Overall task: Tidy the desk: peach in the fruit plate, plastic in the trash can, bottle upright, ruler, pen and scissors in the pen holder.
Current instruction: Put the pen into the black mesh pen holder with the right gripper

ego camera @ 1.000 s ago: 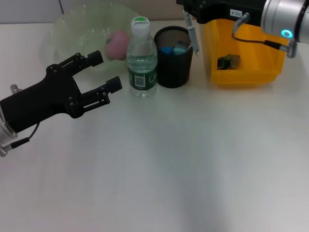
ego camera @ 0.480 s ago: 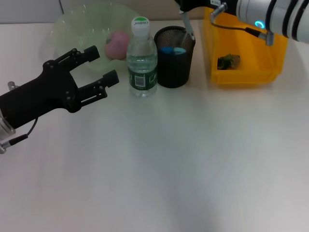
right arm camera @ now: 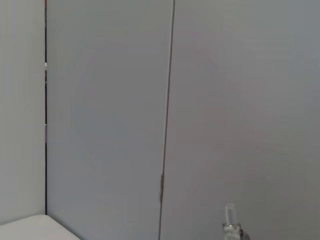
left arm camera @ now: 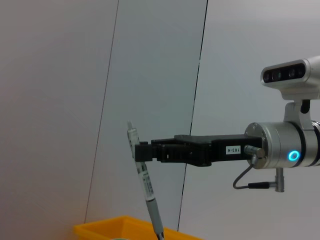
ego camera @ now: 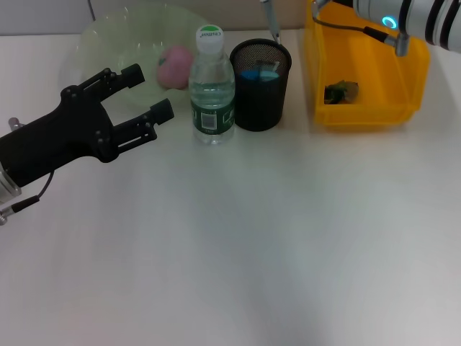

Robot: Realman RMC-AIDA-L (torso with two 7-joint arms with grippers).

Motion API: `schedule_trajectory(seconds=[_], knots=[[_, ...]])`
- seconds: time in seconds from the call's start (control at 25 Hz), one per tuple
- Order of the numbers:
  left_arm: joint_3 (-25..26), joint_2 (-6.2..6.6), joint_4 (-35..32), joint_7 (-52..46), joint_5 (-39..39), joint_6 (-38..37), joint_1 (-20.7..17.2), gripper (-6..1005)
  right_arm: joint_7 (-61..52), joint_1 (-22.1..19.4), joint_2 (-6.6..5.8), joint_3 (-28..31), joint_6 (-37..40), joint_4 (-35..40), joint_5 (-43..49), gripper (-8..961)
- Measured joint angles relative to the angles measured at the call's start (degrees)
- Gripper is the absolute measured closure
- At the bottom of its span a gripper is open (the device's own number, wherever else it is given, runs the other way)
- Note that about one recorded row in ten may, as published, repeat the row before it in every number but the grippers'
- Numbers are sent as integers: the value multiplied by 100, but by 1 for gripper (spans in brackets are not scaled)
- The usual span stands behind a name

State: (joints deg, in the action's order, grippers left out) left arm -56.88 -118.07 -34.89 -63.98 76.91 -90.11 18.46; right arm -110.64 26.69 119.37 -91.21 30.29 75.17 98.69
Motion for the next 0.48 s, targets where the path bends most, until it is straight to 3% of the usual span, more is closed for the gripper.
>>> schedule_trajectory(seconds=[0.48], knots=[[19, 5, 0, 0, 12, 12, 23, 194, 89, 463, 21, -131, -630, -951, -8, 769]])
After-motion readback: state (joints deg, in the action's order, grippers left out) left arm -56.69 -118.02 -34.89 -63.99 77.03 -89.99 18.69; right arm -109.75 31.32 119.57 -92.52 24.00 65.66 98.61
